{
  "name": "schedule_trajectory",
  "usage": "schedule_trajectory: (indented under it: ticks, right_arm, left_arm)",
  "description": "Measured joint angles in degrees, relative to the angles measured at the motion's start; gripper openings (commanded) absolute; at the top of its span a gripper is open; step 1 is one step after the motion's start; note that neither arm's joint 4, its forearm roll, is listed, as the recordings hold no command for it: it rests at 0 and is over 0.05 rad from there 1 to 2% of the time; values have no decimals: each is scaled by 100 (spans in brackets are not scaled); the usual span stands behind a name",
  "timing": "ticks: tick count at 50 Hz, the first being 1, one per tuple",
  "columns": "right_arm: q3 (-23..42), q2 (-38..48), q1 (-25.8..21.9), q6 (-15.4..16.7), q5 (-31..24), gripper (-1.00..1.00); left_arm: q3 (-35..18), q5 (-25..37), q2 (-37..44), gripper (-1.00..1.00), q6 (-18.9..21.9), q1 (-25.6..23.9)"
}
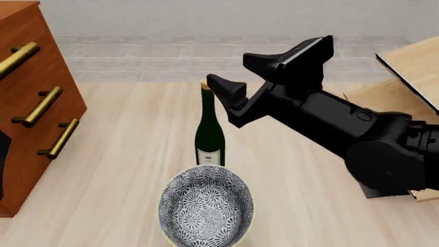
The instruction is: Put the wine bottle on the wine rack.
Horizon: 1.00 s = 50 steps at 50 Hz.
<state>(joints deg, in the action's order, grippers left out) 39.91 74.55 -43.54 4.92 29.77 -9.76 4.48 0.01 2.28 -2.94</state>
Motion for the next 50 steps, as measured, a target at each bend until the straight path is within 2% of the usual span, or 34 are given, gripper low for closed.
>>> schedule_trajectory:
  ticks: [27, 50]
  right_arm:
    - [785, 1536, -121, -100, 306, 100]
    - [1099, 2128, -33, -74, 398, 100]
  left_arm:
    - [257, -203, 0, 100, -72, 159]
    - [346, -258, 0, 100, -152, 278]
